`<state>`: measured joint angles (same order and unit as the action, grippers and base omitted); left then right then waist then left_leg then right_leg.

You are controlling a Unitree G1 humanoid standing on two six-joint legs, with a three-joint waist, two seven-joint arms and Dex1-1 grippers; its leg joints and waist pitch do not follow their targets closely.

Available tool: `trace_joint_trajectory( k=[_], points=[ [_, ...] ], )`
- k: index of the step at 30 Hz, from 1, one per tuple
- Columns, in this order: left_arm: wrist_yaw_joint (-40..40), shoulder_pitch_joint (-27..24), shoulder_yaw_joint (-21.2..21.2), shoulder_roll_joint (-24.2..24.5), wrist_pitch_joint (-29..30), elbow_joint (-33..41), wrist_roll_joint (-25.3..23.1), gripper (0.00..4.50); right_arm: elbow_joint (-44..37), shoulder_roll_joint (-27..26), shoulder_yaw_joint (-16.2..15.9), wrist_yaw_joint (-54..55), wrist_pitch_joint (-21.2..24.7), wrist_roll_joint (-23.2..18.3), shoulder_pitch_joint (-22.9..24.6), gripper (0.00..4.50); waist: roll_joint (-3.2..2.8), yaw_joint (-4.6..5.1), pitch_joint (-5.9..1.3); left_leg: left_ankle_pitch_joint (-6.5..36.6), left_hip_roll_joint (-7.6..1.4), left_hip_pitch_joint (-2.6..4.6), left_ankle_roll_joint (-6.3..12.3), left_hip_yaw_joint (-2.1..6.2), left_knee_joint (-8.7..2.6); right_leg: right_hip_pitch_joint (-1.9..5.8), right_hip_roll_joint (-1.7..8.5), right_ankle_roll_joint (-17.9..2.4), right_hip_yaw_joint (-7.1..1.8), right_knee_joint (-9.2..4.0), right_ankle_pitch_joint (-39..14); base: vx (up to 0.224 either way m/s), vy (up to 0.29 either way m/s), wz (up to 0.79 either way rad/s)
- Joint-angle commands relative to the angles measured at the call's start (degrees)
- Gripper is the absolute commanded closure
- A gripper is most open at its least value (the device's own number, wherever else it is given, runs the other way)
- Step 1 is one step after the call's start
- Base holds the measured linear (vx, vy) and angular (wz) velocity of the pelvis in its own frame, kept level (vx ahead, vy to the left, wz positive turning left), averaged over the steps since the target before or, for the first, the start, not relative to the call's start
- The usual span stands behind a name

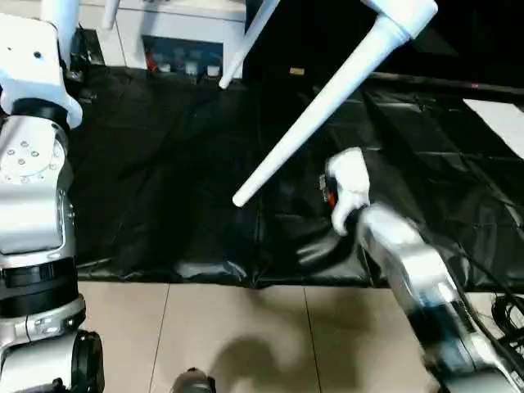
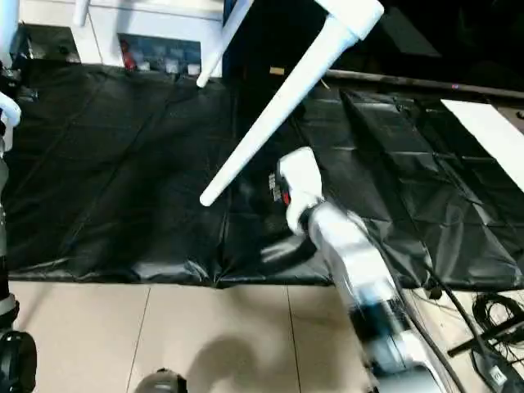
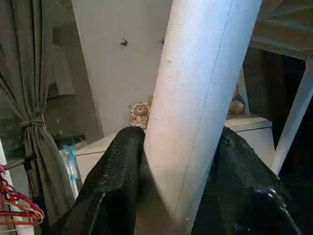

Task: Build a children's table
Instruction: Flip table

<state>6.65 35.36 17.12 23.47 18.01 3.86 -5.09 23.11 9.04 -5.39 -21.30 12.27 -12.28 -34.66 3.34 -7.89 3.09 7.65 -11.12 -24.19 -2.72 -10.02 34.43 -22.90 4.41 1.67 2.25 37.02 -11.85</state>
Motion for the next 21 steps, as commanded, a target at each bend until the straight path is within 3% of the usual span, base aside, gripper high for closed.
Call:
trace_joint_trajectory(
  k=[1,4,5,6,8,9,10,11,12,14,16,17,18,21],
  points=[
    [0.4,-0.1,-0.9,-0.4,-0.5,-0.2,1.7,2.62,7.9,-1.0,2.6,1.5,-4.2,-1.3,-4.5,0.00,-1.45,0.86,-3.95,26.1,-1.70,3.22,-7.08,1.17,-4.66,0.04,3.11,-7.4,-1.71,-5.04,-15.2,0.000,0.000,0.00],
    [0.6,-0.2,-1.0,-0.2,-0.4,-0.1,1.8,2.62,12.8,-1.9,3.0,0.2,-6.8,-1.2,-7.4,0.00,-1.58,0.72,-4.02,26.0,-1.75,3.38,-7.09,1.01,-4.56,-0.08,3.06,-7.8,-1.78,-4.91,-13.0,0.000,0.000,0.00],
    [0.8,-0.3,-1.0,-0.1,-0.2,0.0,1.8,2.62,16.1,-2.5,3.4,-0.2,-8.4,-0.9,-9.2,0.00,-1.59,0.70,-4.11,24.5,-1.72,3.06,-6.86,1.06,-4.68,0.45,2.95,-8.1,-1.69,-4.64,-11.0,0.000,0.000,0.00],
    [1.0,-0.5,-1.0,0.0,0.0,0.2,1.8,2.62,20.4,-3.3,4.1,-1.1,-10.4,-1.1,-11.5,0.00,-1.36,0.71,-4.19,23.2,-1.68,2.93,-6.48,0.91,-4.57,0.49,3.00,-8.5,-1.69,-4.42,-9.3,0.000,0.000,0.00],
    [1.1,-0.7,-1.0,0.1,0.1,0.4,1.8,2.62,22.8,-3.7,4.6,-1.6,-11.4,-1.2,-12.7,0.17,-1.48,0.51,-4.24,22.3,-1.74,2.94,-6.13,0.79,-4.52,0.56,3.06,-8.9,-1.65,-4.43,-8.8,0.000,0.000,0.00],
    [1.3,-1.7,-1.0,0.1,0.5,1.4,1.8,2.62,27.0,-4.4,6.1,-3.5,-12.7,-2.4,-15.3,0.27,-1.14,0.53,-4.28,22.0,-1.82,2.81,-5.73,0.87,-4.52,0.82,3.20,-9.4,-1.61,-4.13,-8.5,0.000,0.000,0.00],
    [1.3,-1.7,-1.0,0.1,0.5,1.5,1.8,2.63,27.2,-4.5,6.2,-3.6,-12.8,-2.4,-15.4,0.33,-1.25,0.63,-4.19,21.8,-1.82,2.71,-5.63,0.84,-4.59,0.84,3.13,-9.4,-1.63,-4.22,-8.6,0.000,0.000,0.00],
    [1.3,-2.2,-1.0,0.1,0.6,2.0,1.8,2.64,28.9,-4.7,6.6,-4.0,-13.7,-2.5,-16.4,0.37,-0.93,0.56,-4.15,21.7,-1.88,2.86,-5.30,0.69,-4.56,0.73,3.04,-9.4,-1.63,-4.36,-8.7,0.000,0.000,0.00],
    [1.6,-3.2,-1.0,0.0,0.7,2.7,1.9,2.65,31.7,-5.0,7.0,-5.0,-15.0,-2.6,-18.2,0.46,-1.15,0.52,-4.09,21.5,-1.88,2.77,-5.27,0.73,-4.60,0.75,3.10,-9.5,-1.63,-4.28,-9.0,0.000,0.000,0.00],
    [1.8,-4.0,-1.0,0.0,0.6,3.3,2.1,2.66,33.5,-5.2,7.0,-6.2,-16.0,-2.5,-19.3,0.71,-0.72,0.52,-4.05,21.9,-1.95,2.79,-5.02,0.65,-4.64,0.71,3.20,-9.5,-1.61,-4.41,-10.5,0.000,0.000,0.00],
    [2.3,-5.0,-1.1,0.0,0.2,3.9,2.4,2.70,36.4,-5.5,7.4,-8.5,-17.9,-2.5,-20.9,0.82,-0.89,0.61,-3.94,23.0,-1.93,2.85,-5.03,0.67,-4.65,0.50,3.19,-9.4,-1.66,-4.54,-12.2,0.000,0.000,0.00],
    [2.5,-5.5,-1.2,-0.1,0.0,4.2,2.6,2.71,37.5,-5.6,7.6,-9.5,-18.8,-2.5,-21.5,0.92,-0.43,0.60,-3.89,23.5,-2.01,2.89,-4.95,0.63,-4.66,0.41,3.26,-9.3,-1.70,-4.67,-13.0,0.000,0.000,0.00],
    [2.6,-5.9,-1.3,-0.1,-0.2,4.5,2.7,2.73,38.4,-5.6,7.8,-10.1,-19.5,-2.4,-22.0,1.03,-0.71,0.51,-3.89,24.0,-2.08,2.89,-5.04,0.74,-4.75,0.42,3.34,-9.2,-1.68,-4.68,-13.6,0.000,0.000,0.00],
    [3.7,-7.3,-1.7,-0.4,-1.6,4.9,3.5,2.75,40.2,-5.6,8.0,-12.3,-21.3,-1.7,-22.8,1.16,-0.68,0.52,-3.83,25.2,-2.10,3.04,-5.53,0.80,-4.84,0.19,3.19,-9.1,-1.65,-4.69,-13.9,0.000,0.000,0.00]
  ],
)
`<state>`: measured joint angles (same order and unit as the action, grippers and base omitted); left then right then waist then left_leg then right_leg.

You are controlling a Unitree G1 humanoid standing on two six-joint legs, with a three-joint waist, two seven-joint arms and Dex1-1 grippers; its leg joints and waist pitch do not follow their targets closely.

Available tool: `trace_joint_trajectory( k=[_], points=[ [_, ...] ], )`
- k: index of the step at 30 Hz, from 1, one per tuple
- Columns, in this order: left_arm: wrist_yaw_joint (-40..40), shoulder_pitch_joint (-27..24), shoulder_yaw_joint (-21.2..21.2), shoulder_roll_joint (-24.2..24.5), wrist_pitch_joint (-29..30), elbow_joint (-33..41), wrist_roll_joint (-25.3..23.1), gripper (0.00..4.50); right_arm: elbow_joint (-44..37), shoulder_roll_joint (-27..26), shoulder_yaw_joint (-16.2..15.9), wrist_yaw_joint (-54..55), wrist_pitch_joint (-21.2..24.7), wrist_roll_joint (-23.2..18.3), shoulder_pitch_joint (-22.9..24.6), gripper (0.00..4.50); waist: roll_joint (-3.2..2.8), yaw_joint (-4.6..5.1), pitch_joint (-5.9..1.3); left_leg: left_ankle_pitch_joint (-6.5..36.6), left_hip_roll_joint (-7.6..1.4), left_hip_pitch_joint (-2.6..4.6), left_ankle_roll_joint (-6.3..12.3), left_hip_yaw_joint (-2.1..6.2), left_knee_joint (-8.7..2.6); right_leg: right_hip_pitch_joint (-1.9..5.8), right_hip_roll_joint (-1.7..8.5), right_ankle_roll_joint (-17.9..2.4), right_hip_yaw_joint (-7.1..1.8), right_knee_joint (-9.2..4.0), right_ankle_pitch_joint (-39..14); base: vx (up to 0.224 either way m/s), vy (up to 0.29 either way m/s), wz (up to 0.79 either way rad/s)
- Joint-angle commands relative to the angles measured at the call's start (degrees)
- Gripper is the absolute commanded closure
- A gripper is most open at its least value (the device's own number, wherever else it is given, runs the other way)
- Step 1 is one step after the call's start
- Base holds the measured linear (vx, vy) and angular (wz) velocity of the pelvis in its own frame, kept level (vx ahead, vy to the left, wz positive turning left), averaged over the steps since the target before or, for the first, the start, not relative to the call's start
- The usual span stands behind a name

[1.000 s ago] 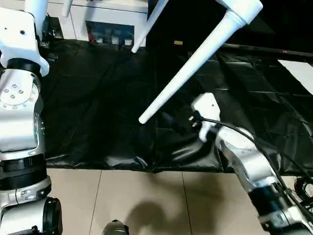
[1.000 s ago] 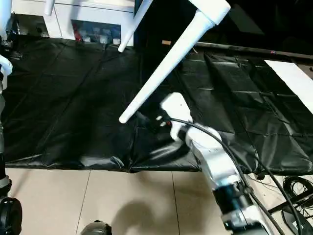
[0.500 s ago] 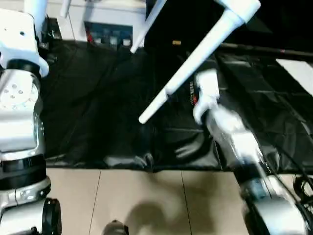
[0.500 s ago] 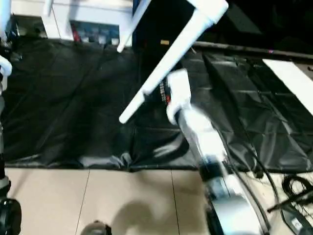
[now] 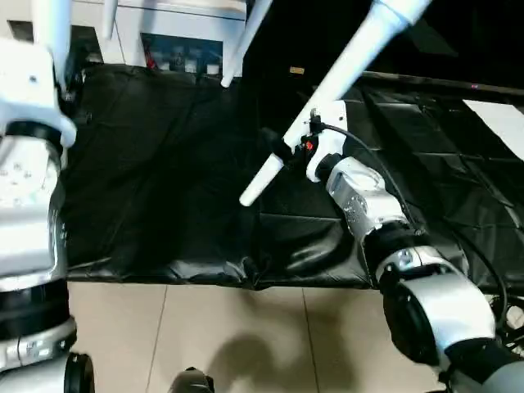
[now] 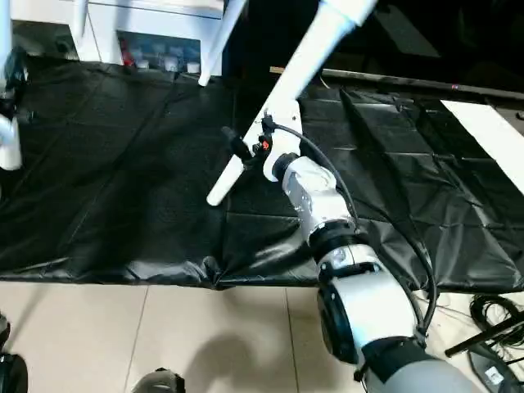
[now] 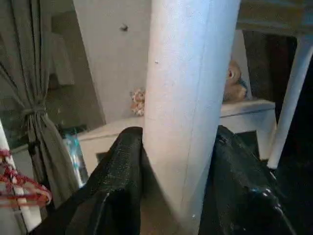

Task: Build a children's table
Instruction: Flip table

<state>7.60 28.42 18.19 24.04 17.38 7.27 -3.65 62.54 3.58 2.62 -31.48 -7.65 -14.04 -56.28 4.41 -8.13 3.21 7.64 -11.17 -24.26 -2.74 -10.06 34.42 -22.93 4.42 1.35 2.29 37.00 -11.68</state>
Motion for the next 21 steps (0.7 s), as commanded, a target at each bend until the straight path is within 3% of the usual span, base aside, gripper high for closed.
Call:
trace_joint_trajectory(
  k=[1,6,7,11,12,13,14,15,17,18,19,21],
  points=[
    [3.0,-0.6,-2.9,-1.0,-1.3,1.5,2.2,2.77,0.9,-0.1,0.0,-2.3,-1.6,0.1,-1.3,1.35,-1.78,0.72,-3.98,25.4,-2.06,3.13,-5.65,0.91,-4.85,0.20,3.23,-8.9,-1.66,-4.64,-14.0,0.000,0.000,0.00],
    [5.5,-3.7,-4.1,-1.9,-5.5,0.3,4.0,2.81,0.2,0.7,0.6,-4.5,-3.3,-0.1,0.1,1.73,-1.35,0.53,-4.00,26.6,-2.10,3.11,-6.03,0.97,-5.01,0.22,3.13,-8.7,-1.64,-4.66,-12.6,0.000,0.000,0.00],
    [5.8,-4.4,-4.5,-2.1,-5.9,-0.1,4.0,2.82,-0.6,1.1,0.4,-5.1,-4.4,0.4,1.1,1.83,-1.60,0.46,-4.03,26.8,-2.10,3.23,-6.11,0.99,-4.97,0.15,3.15,-8.7,-1.64,-4.65,-12.6,0.000,0.000,0.00],
    [6.3,-5.5,-5.1,-2.6,-6.7,-1.2,4.0,2.84,-4.8,2.4,0.5,-5.4,-5.6,0.5,4.3,2.13,-1.32,0.10,-4.06,26.7,-2.08,3.38,-5.81,0.89,-4.92,0.15,3.05,-8.6,-1.71,-4.74,-12.0,0.000,0.000,0.00],
    [6.7,-5.8,-5.7,-2.7,-7.3,-2.0,4.0,2.84,-8.6,2.9,0.9,-5.2,-5.8,0.2,6.6,2.13,-1.60,-0.07,-3.99,26.8,-2.06,3.33,-5.90,0.96,-5.04,0.16,3.01,-8.4,-1.69,-4.79,-12.2,0.000,0.000,0.00],
    [6.7,-5.8,-5.7,-2.7,-7.3,-2.0,4.0,2.84,-8.6,2.9,0.9,-5.2,-5.8,0.2,6.6,2.21,-1.51,-0.16,-3.98,27.1,-2.06,3.39,-5.92,0.94,-5.05,0.10,3.02,-8.2,-1.69,-4.95,-12.6,0.000,0.000,0.00],
    [7.2,-6.0,-6.4,-2.9,-8.0,-2.6,4.2,2.84,-14.9,3.4,0.8,-4.4,-5.1,0.2,10.3,2.29,-1.42,-0.12,-4.05,27.5,-2.07,3.39,-6.08,1.02,-5.08,0.17,3.09,-8.2,-1.67,-4.89,-13.1,0.000,0.000,0.00],
    [7.2,-6.0,-6.4,-2.9,-8.0,-2.6,4.2,2.84,-14.9,3.4,0.8,-4.4,-5.1,0.2,10.3,2.37,-1.41,-0.54,-4.06,27.0,-2.14,3.68,-6.04,0.88,-5.02,0.00,3.02,-7.6,-1.73,-5.04,-12.3,0.000,0.000,0.00],
    [7.7,-6.2,-7.1,-3.2,-9.1,-3.4,4.3,2.84,-22.1,3.7,0.6,-3.1,-3.6,0.2,14.8,2.49,-1.82,-0.47,-4.04,27.0,-2.04,3.48,-6.30,1.04,-5.20,0.19,2.89,-7.7,-1.71,-4.99,-12.1,0.000,0.000,0.00],
    [7.8,-6.3,-7.5,-3.4,-9.4,-3.8,4.2,2.84,-26.0,3.9,0.3,-2.2,-2.8,0.5,17.4,2.57,-1.62,-0.52,-3.89,27.5,-2.04,3.53,-6.43,1.04,-5.28,0.10,2.86,-7.1,-1.74,-5.25,-12.4,0.000,0.000,0.00],
    [7.9,-6.5,-7.8,-3.7,-9.9,-4.3,4.1,2.84,-30.3,4.2,-0.3,-1.5,-1.9,1.0,20.5,2.57,-2.13,-0.74,-4.04,28.1,-2.09,3.66,-6.75,1.18,-5.33,0.15,2.99,-7.0,-1.73,-5.14,-12.4,0.000,0.000,0.00],
    [8.1,-6.9,-8.5,-4.0,-10.7,-5.2,3.8,2.84,-36.2,4.8,-1.4,0.2,-1.0,3.1,25.1,2.68,-1.91,-0.68,-4.01,27.7,-2.07,3.56,-6.84,1.24,-5.49,0.34,2.87,-6.4,-1.72,-5.30,-11.4,0.000,0.000,0.00]
  ],
)
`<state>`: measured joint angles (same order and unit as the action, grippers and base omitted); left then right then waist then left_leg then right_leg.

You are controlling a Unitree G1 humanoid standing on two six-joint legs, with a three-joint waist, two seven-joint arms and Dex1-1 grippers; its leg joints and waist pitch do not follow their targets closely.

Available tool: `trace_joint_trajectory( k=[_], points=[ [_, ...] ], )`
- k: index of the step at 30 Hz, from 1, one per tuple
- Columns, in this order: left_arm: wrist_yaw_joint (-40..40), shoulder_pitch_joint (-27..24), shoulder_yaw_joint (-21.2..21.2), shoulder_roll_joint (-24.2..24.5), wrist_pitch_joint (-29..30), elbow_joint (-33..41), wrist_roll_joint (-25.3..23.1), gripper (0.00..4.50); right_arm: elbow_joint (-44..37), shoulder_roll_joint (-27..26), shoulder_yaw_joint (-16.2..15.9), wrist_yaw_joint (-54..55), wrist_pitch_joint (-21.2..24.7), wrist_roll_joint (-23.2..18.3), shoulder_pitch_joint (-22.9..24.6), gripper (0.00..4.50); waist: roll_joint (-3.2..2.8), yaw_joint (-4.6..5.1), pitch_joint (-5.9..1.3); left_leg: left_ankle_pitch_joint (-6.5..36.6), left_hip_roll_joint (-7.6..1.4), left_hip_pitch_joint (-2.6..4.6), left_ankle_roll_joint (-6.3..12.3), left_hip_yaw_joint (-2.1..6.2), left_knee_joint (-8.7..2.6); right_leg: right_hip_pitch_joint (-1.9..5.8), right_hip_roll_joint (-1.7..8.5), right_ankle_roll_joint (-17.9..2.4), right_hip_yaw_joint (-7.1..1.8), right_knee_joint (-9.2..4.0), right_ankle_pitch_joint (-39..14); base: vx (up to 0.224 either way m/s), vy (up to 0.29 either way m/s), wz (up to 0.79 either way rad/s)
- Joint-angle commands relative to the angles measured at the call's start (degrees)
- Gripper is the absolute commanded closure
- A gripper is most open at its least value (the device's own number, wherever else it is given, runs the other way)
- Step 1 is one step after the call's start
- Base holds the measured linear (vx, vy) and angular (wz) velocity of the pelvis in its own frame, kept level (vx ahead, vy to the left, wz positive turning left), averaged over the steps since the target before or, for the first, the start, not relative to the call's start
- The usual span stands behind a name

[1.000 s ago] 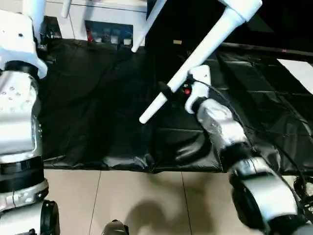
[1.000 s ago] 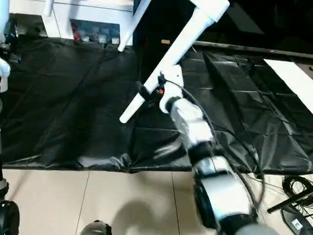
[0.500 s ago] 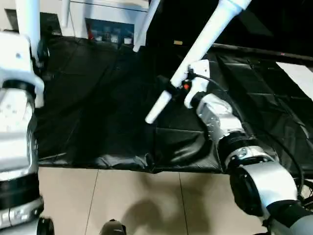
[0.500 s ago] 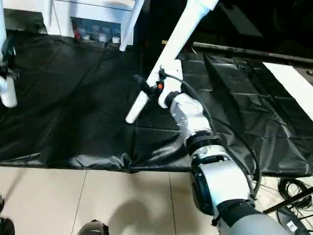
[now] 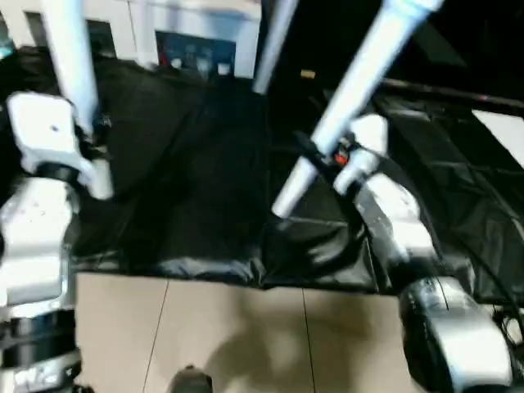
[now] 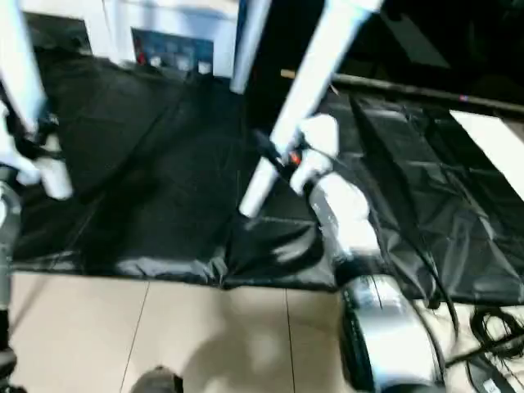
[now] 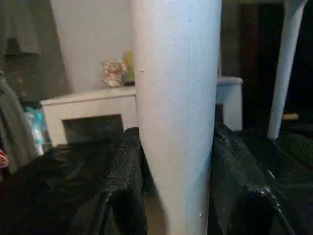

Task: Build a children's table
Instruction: Flip table

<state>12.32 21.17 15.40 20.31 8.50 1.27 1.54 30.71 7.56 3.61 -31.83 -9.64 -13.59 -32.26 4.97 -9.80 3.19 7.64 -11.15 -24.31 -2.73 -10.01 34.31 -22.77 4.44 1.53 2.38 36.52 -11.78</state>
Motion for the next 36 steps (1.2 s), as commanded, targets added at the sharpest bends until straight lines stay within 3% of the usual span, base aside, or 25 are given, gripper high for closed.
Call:
trace_joint_trajectory(
  k=[1,3,4,7,10,14,15,18,19,20,21,22,24,25,26,30,33,36],
  points=[
    [3.4,-0.1,-6.1,-0.5,-2.2,0.3,-1.6,2.84,-6.7,0.9,-2.5,1.5,1.7,3.3,2.7,2.68,-2.57,1.07,-4.00,27.6,-2.08,3.43,-7.00,1.23,-5.50,0.34,2.85,-6.5,-1.80,-4.80,-11.2,0.000,0.000,0.00],
    [3.4,-0.5,-6.3,-0.6,-2.6,-0.2,-1.7,2.84,-8.4,0.8,-2.5,2.3,2.4,3.6,3.8,2.71,-2.51,1.47,-3.92,28.5,-2.00,3.31,-7.14,1.31,-5.58,0.37,2.87,-6.5,-1.79,-4.89,-12.4,0.000,0.000,0.00],
    [3.2,-0.9,-6.5,-1.0,-2.8,-0.9,-1.8,2.84,-9.7,0.6,-2.6,3.0,3.1,3.8,4.6,2.73,-2.88,1.58,-3.94,28.9,-1.98,3.38,-7.30,1.37,-5.58,0.30,2.86,-6.5,-1.81,-4.85,-12.8,0.000,0.000,0.00],
    [2.5,-1.5,-7.3,-1.1,-2.8,-1.4,-2.8,2.84,-10.3,0.7,-3.2,3.4,3.9,4.5,5.0,2.79,-2.71,2.51,-3.74,31.3,-1.97,3.33,-7.39,1.50,-5.60,0.21,3.04,-6.7,-1.83,-5.30,-15.8,0.000,0.000,0.00],
    [1.9,-1.9,-7.5,-1.3,-2.9,-1.4,-3.1,2.84,-10.7,0.9,-3.7,3.7,5.4,5.1,5.2,2.80,-2.63,2.67,-3.73,31.0,-2.03,3.39,-7.18,1.53,-5.59,0.17,3.01,-6.6,-1.85,-5.32,-15.8,0.000,0.000,0.00],
    [0.2,-4.5,-7.6,-2.3,-1.6,1.0,-3.4,2.84,-5.3,1.9,-3.5,6.0,5.4,7.1,3.4,2.80,-2.55,3.00,-3.46,33.5,-2.06,3.80,-7.41,1.50,-5.54,-0.20,3.07,-6.8,-1.87,-5.57,-18.4,0.000,0.000,0.00],
    [-0.5,-5.8,-7.7,-2.7,-1.1,2.2,-3.8,2.84,-3.7,2.3,-3.4,6.1,5.1,7.5,2.7,2.80,-2.20,3.19,-3.40,34.0,-2.04,3.80,-7.25,1.47,-5.51,-0.25,3.00,-6.5,-1.87,-5.80,-19.4,0.000,0.000,0.00],
    [-1.7,-9.3,-7.6,-3.5,0.6,5.9,-4.1,2.84,-0.1,2.6,-2.9,5.2,4.5,7.3,0.9,2.80,-2.31,3.95,-3.27,34.7,-2.05,3.46,-7.19,1.71,-5.70,-0.08,3.00,-6.4,-1.72,-5.87,-20.4,0.000,0.000,0.00],
    [-2.0,-10.5,-7.7,-3.9,1.1,7.2,-4.2,2.84,1.0,2.8,-2.9,4.9,4.2,7.3,0.3,2.80,-1.90,4.20,-3.19,35.4,-2.02,3.49,-7.08,1.72,-5.65,-0.15,2.98,-6.2,-1.65,-6.00,-21.5,0.000,0.000,0.00],
    [-2.3,-12.0,-7.9,-4.3,1.6,8.7,-4.2,2.84,2.5,3.0,-2.8,4.8,3.8,7.5,-0.4,2.80,-2.03,4.27,-3.22,35.7,-2.03,3.45,-7.12,1.78,-5.65,-0.09,3.03,-6.2,-1.64,-5.93,-21.9,0.000,0.000,0.00],
    [-2.6,-12.9,-8.1,-4.6,2.0,9.6,-4.3,2.84,3.6,3.2,-2.9,4.6,3.6,7.5,-1.0,2.80,-1.44,4.61,-3.03,36.3,-2.01,3.25,-6.97,1.86,-5.75,-0.01,3.06,-5.8,-1.49,-6.22,-23.6,0.000,0.000,0.00],
    [-2.6,-12.9,-8.1,-4.6,2.0,9.6,-4.3,2.84,3.6,3.2,-2.9,4.6,3.6,7.5,-1.0,2.45,-1.73,4.59,-3.07,36.9,-1.99,3.42,-7.10,1.93,-5.71,-0.11,3.08,-5.6,-1.47,-6.20,-24.4,0.000,0.000,0.00],
    [-3.2,-13.6,-8.3,-5.0,2.1,10.1,-4.4,2.84,5.1,3.4,-2.9,4.4,3.1,7.5,-1.7,2.11,-1.21,4.69,-2.98,38.6,-1.81,4.07,-6.68,1.76,-5.29,-0.81,3.04,-4.8,-1.55,-6.98,-27.3,0.000,0.000,0.00],
    [-3.3,-13.7,-8.3,-5.0,2.1,10.2,-4.4,2.28,5.6,3.5,-2.9,4.4,2.9,7.4,-2.0,2.04,-1.32,4.57,-2.96,38.5,-1.79,4.05,-6.66,1.81,-5.28,-0.79,3.10,-4.6,-1.55,-7.10,-28.3,0.000,0.000,0.00],
    [-2.9,-13.9,-8.4,-5.1,2.1,10.4,-3.6,2.28,6.4,3.5,-2.9,4.2,2.6,7.3,-2.3,2.04,-1.10,4.63,-2.96,38.4,-1.78,4.01,-6.56,1.76,-5.26,-0.83,3.08,-4.6,-1.57,-7.14,-28.4,0.000,0.000,0.00],
    [-2.8,-14.5,-6.4,-4.2,2.7,11.9,-2.7,1.80,7.3,3.7,-2.1,4.9,0.6,6.8,-2.7,1.59,-1.54,4.97,-3.20,39.6,-1.83,3.76,-6.99,2.20,-5.59,-0.54,2.94,-4.5,-1.21,-6.99,-27.6,0.000,0.000,0.00],
    [-3.5,-16.6,-4.4,-4.5,4.0,14.4,-1.3,1.69,4.5,3.6,-1.1,4.8,0.5,5.2,-1.1,1.42,-1.63,5.03,-3.27,37.3,-1.82,3.55,-6.08,1.92,-5.70,-0.34,2.76,-5.9,-1.32,-6.59,-22.7,0.000,0.000,0.00],
    [-3.8,-21.2,-2.8,-4.7,2.9,18.2,-0.7,1.35,-2.0,2.9,1.3,5.9,0.8,2.5,3.0,1.17,-1.27,5.01,-3.35,33.1,-1.91,2.72,-5.11,1.74,-6.01,0.44,2.73,-6.0,-1.52,-6.16,-18.4,0.000,0.000,0.00]
  ],
)
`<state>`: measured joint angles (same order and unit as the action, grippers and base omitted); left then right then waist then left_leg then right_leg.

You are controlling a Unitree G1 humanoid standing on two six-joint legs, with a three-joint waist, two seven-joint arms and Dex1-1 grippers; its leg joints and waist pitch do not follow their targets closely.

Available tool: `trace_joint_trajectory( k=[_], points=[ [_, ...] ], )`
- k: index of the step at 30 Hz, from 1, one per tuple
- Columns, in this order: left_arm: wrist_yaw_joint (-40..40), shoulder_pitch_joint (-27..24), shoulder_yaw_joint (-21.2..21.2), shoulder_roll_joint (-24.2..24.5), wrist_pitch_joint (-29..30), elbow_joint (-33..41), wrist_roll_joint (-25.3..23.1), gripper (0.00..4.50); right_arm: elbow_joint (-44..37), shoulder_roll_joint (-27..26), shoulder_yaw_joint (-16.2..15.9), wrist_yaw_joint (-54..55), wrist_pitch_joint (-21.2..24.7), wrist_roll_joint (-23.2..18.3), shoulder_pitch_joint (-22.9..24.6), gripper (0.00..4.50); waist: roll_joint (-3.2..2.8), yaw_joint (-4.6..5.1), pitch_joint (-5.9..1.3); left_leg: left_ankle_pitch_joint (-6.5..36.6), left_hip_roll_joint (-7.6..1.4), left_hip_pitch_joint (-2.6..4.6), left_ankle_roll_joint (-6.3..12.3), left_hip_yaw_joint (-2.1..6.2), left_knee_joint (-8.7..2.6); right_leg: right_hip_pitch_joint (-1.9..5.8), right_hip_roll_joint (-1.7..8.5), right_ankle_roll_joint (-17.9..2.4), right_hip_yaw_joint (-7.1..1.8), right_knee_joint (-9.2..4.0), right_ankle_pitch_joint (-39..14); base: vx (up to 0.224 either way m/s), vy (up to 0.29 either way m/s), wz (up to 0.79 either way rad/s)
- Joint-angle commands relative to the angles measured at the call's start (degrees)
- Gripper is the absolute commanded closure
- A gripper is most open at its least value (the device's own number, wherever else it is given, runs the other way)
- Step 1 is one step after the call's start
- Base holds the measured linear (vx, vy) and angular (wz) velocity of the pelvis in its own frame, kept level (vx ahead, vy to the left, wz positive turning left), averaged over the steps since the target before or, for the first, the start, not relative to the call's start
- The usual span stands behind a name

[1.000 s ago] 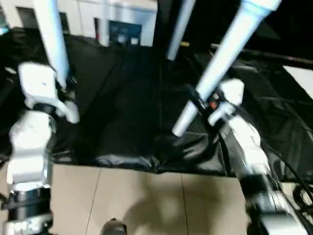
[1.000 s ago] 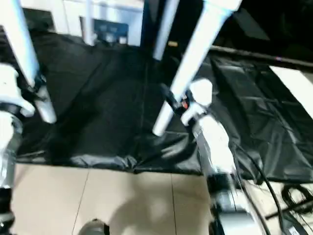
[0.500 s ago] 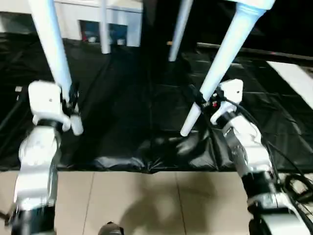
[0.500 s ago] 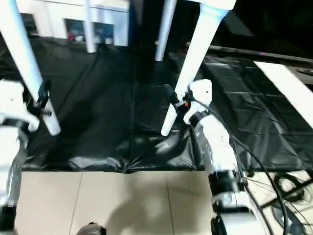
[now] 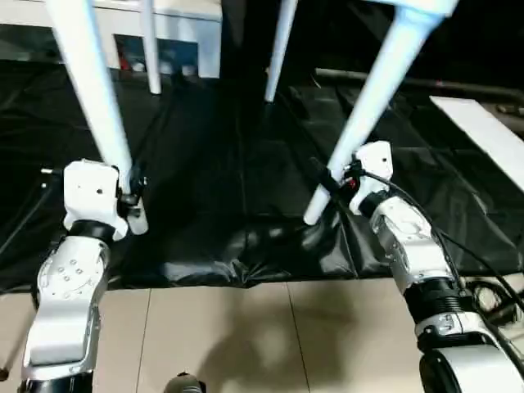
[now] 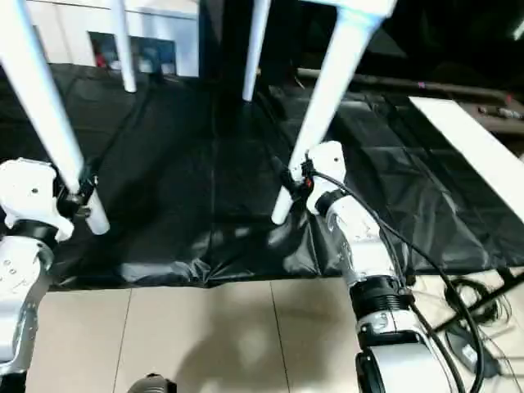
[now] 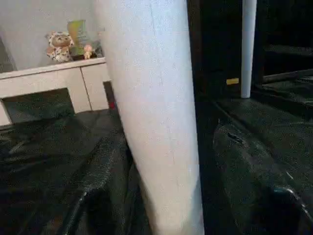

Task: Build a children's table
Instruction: Flip table

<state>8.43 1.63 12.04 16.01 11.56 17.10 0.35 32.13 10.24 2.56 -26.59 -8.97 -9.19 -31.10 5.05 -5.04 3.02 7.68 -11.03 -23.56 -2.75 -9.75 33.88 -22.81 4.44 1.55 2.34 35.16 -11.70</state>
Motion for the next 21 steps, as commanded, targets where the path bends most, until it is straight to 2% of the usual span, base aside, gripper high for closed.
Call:
trace_joint_trajectory(
  k=[1,4,6,8,9,10,12,15,16,17,18,20,21],
  points=[
    [0.1,-2.1,0.7,-0.5,-0.3,2.7,0.6,1.27,-4.1,0.1,2.6,0.7,0.2,-2.2,2.2,1.08,-1.28,-0.05,-3.12,32.2,-2.13,2.25,-4.50,1.21,-5.48,0.23,2.78,-6.0,-1.66,-4.89,-17.8,0.000,0.000,0.00],
    [0.3,-6.7,1.4,-1.1,-1.8,5.7,1.0,1.04,-11.2,-1.1,3.1,0.7,2.1,-4.5,7.3,0.80,-0.99,-0.30,-2.96,32.4,-2.09,2.41,-3.85,0.99,-5.34,-0.05,2.69,-5.3,-1.87,-5.34,-20.0,0.000,0.000,0.00],
    [0.6,-9.2,1.3,-1.2,-4.0,7.1,0.5,0.86,-15.8,-1.4,2.5,1.9,2.6,-4.0,10.9,0.75,-0.98,-0.54,-2.98,31.8,-2.15,2.50,-3.62,0.89,-5.38,-0.13,2.64,-4.9,-1.92,-5.45,-19.9,0.000,0.000,0.00],
    [0.7,-9.9,1.2,-1.3,-4.6,7.5,0.4,0.80,-16.9,-1.5,2.3,2.3,2.8,-3.9,11.9,0.75,-0.88,-0.64,-2.88,31.0,-2.12,2.29,-3.37,0.91,-5.51,0.03,2.57,-4.6,-1.94,-5.40,-19.6,0.000,0.000,0.00],
    [1.4,-11.0,1.1,-1.9,-4.2,8.2,2.1,0.80,-18.9,-1.5,2.1,3.0,3.4,-3.6,13.6,0.75,-0.88,-0.78,-2.94,30.8,-2.05,2.34,-3.55,0.92,-5.50,0.10,2.59,-4.4,-1.92,-5.34,-20.1,0.000,0.000,0.00],
    [1.5,-13.2,0.8,-3.3,-3.9,9.3,3.7,0.80,-23.2,-1.4,1.4,4.3,5.6,-2.7,17.5,0.75,-0.98,-1.04,-2.79,30.3,-2.16,2.33,-3.70,0.85,-5.65,0.15,2.53,-4.0,-2.05,-5.45,-19.3,0.000,0.000,0.00],
    [0.9,-15.4,0.4,-4.8,-3.6,10.8,4.4,0.80,-27.5,-0.9,0.4,4.9,7.0,-1.1,21.9,0.75,-0.87,-1.18,-2.70,30.5,-2.15,2.17,-3.86,0.83,-5.75,0.34,2.46,-3.4,-2.10,-5.55,-19.4,0.000,0.000,0.00],
    [-0.1,-16.7,0.3,-5.9,-3.5,11.9,4.5,0.80,-31.5,-0.8,0.2,5.5,9.2,-1.2,25.3,0.75,-0.68,-1.24,-2.54,32.6,-1.96,2.38,-3.79,0.94,-5.69,0.08,2.51,-1.9,-2.05,-6.12,-23.8,0.000,0.000,0.00],
    [-0.6,-17.4,-0.1,-6.6,-2.0,12.7,4.8,0.80,-33.8,-0.8,0.3,6.0,11.2,-1.7,27.7,0.75,-0.93,-1.19,-2.52,33.1,-1.99,2.50,-4.04,1.01,-5.66,-0.06,2.42,-1.5,-2.08,-6.22,-24.6,0.000,0.000,0.00],
    [-0.7,-17.5,-0.1,-6.6,-1.8,12.7,4.7,0.80,-34.1,-0.8,0.3,6.0,11.5,-1.7,28.0,0.75,-0.84,-1.25,-2.38,33.4,-2.01,2.51,-3.97,1.05,-5.69,-0.12,2.49,-1.5,-2.06,-6.33,-25.2,0.000,0.000,0.00],
    [-2.4,-18.6,-1.2,-7.9,1.7,14.1,4.3,0.80,-38.7,-0.3,-0.6,6.2,15.9,-2.6,33.1,0.75,-1.04,-1.15,-2.19,34.1,-1.97,2.52,-4.17,1.10,-5.72,-0.19,2.40,-1.0,-2.06,-6.59,-26.6,0.000,0.000,0.00],
    [-3.0,-19.5,-1.7,-8.8,2.7,15.0,3.7,0.80,-42.0,0.2,-1.7,6.4,19.1,-3.0,36.2,0.75,-1.30,-1.42,-1.83,36.1,-1.93,2.99,-4.36,1.07,-5.49,-0.74,2.34,-0.6,-2.15,-7.13,-28.9,0.000,0.000,0.00],
    [-2.9,-20.2,-2.4,-8.9,2.4,15.5,2.7,0.80,-43.9,0.3,-2.5,6.4,20.6,-3.1,37.8,0.75,-1.15,-1.16,-1.81,36.4,-1.72,2.58,-4.32,1.39,-5.60,-0.28,2.49,0.1,-1.89,-7.24,-31.6,0.000,0.000,0.00]
  ],
)
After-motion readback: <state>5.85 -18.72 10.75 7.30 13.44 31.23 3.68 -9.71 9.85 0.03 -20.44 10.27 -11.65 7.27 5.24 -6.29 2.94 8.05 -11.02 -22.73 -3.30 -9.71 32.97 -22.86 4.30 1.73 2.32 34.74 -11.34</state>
